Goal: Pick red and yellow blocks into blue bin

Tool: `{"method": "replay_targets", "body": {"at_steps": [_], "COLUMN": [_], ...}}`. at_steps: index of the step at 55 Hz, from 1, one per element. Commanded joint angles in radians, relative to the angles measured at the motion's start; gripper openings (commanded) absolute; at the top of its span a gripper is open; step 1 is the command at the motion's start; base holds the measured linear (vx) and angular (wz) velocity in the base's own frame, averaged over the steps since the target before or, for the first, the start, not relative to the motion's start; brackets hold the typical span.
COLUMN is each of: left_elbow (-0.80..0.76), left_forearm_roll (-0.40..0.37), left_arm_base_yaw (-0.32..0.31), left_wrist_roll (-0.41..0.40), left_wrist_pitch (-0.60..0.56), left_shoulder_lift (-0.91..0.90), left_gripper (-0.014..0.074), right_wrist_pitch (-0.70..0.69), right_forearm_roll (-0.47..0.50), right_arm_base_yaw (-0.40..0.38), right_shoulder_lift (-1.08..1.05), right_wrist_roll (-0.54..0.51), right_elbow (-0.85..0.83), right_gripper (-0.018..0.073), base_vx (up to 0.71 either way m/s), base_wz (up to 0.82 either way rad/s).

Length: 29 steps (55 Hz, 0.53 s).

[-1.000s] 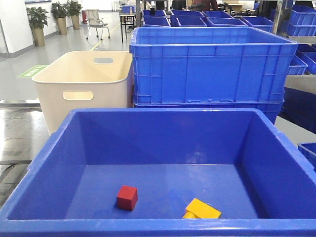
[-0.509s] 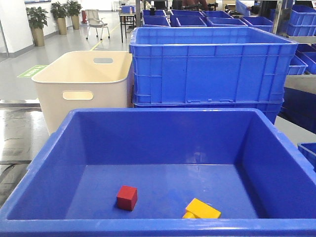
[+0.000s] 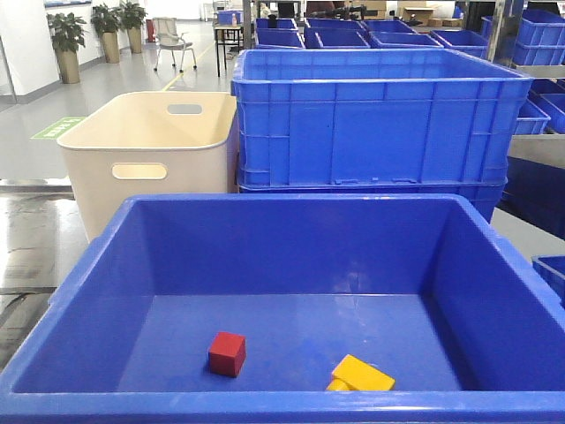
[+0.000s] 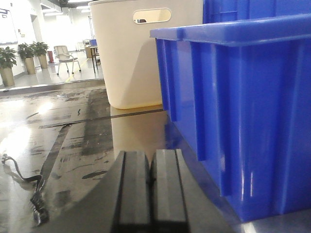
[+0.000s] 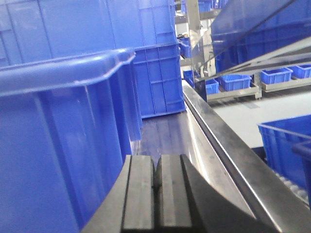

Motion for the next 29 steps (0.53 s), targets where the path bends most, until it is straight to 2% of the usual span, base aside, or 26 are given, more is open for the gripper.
{"method": "replay_targets", "body": {"at_steps": [1,29], "left_elbow": [-0.018,-0.018], "left_forearm_roll": [-0.001,-0.001], "left_arm_base_yaw": [0.001,0.001], "left_wrist_roll": [-0.010,-0.010], "left_wrist_pitch": [-0.085,-0.085], "left_shoulder_lift": [-0.004,-0.004], "left_gripper": [0.0002,0.0002], "right_wrist_pitch": [-0.047,-0.030], "right_forearm_roll": [-0.002,-0.002], "right_arm_base_yaw": [-0.005,-0.003], "right_shoulder_lift": [-0.013,-0.013], "right_wrist_roll": [0.000,0.000], "right_elbow": [0.010,0.010], "right_gripper": [-0.0010,-0.0010], "base_vx": [0.00,0.00], "base_wz": [0.00,0.00]}}
